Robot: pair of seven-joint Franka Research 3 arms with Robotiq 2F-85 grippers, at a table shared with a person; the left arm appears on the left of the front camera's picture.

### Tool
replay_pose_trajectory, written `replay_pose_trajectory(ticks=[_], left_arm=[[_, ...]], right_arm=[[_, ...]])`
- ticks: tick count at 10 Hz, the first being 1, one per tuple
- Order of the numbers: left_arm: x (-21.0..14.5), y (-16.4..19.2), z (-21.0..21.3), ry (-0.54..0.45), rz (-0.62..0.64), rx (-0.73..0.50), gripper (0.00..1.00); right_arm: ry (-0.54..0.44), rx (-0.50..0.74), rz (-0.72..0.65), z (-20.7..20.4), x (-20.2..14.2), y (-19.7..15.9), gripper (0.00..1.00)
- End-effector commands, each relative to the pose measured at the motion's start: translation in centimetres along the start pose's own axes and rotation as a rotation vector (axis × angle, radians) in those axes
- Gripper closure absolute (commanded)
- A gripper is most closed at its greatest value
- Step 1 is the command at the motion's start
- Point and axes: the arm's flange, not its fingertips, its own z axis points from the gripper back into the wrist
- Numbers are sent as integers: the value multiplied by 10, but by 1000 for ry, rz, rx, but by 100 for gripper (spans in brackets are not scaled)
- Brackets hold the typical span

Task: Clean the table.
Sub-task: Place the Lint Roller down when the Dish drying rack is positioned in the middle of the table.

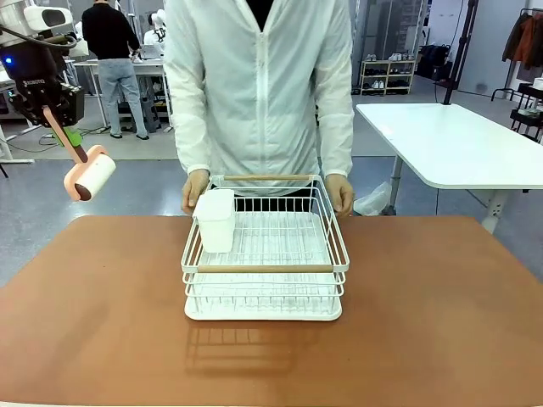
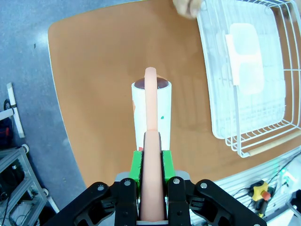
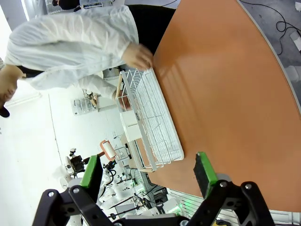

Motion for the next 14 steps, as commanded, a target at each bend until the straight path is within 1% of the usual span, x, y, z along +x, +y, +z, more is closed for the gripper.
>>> replay_pose_trajectory(ticks=[1,10,11,12,13,14], left_arm=[[2,1,4,-7,3,3,79],[0,0,0,0,0,0,79],[20,-2,-2,9,348,11,79],[41,4,-12,-7,722,29,79],[49,7,-32,-154,909,113,79],[49,5,-58,-155,993,165,79]], right_arm=[[0,12,-16,1,-2,5,0],[0,12,-16,1,-2,5,0],[0,12,-16,1,-2,5,0],[0,12,-16,1,-2,5,0],[0,12,-16,1,-2,5,0],[0,12,-16,1,-2,5,0]])
